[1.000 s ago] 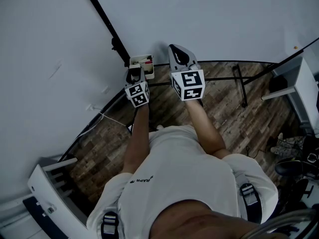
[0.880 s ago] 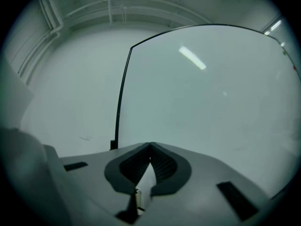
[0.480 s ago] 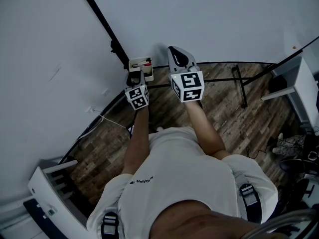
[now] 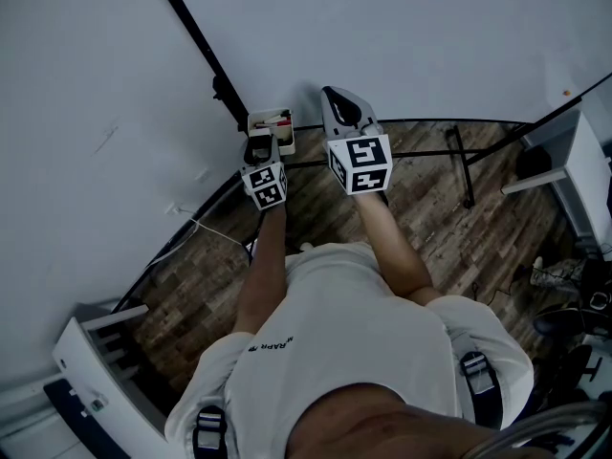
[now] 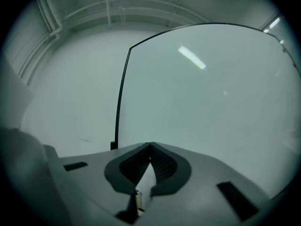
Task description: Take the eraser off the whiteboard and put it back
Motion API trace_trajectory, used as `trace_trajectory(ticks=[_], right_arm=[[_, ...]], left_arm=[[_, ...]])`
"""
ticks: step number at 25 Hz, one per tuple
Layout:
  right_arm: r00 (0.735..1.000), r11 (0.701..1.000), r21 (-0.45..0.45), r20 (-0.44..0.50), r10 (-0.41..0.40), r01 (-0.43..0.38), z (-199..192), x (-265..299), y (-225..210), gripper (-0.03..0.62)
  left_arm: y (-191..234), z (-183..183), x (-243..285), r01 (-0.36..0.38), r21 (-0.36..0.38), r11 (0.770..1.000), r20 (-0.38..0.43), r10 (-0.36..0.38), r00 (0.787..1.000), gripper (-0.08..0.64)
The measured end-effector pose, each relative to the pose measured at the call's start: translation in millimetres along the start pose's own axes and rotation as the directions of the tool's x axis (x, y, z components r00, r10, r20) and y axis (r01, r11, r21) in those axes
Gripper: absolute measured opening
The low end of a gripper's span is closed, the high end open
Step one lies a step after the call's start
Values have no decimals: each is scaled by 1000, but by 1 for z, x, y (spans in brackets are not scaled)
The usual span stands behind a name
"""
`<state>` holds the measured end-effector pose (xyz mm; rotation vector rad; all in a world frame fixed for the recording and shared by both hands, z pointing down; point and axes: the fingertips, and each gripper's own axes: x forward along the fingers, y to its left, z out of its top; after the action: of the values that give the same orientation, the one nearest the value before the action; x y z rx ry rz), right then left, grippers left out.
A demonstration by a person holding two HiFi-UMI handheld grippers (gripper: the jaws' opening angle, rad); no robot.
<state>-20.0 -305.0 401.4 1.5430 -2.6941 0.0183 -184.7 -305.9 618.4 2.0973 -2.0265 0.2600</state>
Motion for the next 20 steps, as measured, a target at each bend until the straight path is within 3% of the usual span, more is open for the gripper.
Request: trace_trajectory(ticks=[7,20], right_arm=[[1000,1000,1,-1,9,-9,0,-2,2,12],[1000,1000,3,-6,11,-11,-4,-4,4,12]], left_arm=[[-1,4,-5,15,-40,999,29,-14,999,279],[-4,17,-10,18,-46,999,62,-15,998,279]])
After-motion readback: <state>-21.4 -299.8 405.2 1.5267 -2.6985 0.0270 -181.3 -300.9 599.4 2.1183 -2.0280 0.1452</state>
